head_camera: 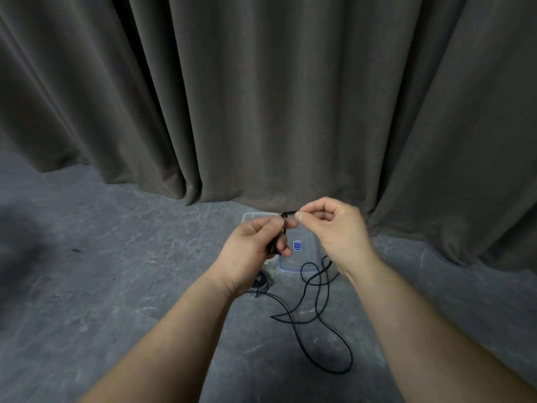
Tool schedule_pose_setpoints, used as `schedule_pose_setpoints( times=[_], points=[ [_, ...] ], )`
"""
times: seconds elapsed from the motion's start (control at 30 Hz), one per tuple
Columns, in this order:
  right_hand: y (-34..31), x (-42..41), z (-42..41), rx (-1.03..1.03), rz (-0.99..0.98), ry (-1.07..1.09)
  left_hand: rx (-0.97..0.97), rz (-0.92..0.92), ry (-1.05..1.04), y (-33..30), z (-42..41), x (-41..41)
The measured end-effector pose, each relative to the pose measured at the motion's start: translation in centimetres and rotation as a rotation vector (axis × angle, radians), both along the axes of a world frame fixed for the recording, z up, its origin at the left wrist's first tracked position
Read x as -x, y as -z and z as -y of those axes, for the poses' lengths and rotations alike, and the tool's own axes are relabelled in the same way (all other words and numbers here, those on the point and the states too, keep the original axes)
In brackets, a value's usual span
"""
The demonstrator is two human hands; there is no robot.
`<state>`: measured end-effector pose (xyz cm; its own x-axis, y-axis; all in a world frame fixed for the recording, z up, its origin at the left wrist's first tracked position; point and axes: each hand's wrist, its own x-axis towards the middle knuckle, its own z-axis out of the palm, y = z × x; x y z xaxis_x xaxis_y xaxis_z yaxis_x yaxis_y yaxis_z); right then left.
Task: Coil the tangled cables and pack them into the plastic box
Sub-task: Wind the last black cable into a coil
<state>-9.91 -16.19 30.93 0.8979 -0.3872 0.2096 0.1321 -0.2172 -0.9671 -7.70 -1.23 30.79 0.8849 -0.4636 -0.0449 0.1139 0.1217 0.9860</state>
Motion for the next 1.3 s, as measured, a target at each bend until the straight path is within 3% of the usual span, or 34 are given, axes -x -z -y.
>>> schedule_pose_setpoints(
  times=[0.1,0.27,0.57,0.73,0.87,0.97,1.13,1.23,1.3],
  points=[
    [0.0,-0.1,-0.2,-0.109,-0.034,0.030,0.059,0.009,0.028,-0.5,0.2,0.2],
    [0.4,0.0,-1.1,-0.271,-0.131,-0.092,0.198,-0.056,0.032,-1.0,0.2,0.3],
    [1.1,-0.1,-1.7,-0.166,-0.140,-0.217,0.350,-0.147,-0.041,-1.8,-0.6,0.0],
    [1.4,-0.1,-1.3,-0.041,-0.171,-0.106,0.508,-0.277,-0.073,-2.2,-1.1,-0.5],
    [2.1,-0.1,0.4,-0.063,-0.208,-0.002,0.590,-0.243,-0.182,-2.5,-2.3,-1.7],
    [2.3,-0.1,1.1,0.177,-0.288,0.013,0.534,-0.173,-0.272,-2.3,-2.6,-2.0],
    [0.8,1.1,-0.8,0.845,-0.317,-0.319,0.428,-0.117,-0.286,-2.1,-2.1,-1.6],
    [0.2,1.3,-1.5,0.990,-0.313,-0.413,0.411,-0.135,-0.245,-1.9,-1.7,-1.3],
    [-0.2,1.3,-1.6,0.924,-0.343,-0.447,0.371,-0.123,-0.232,-1.6,-1.7,-1.3]
  ],
)
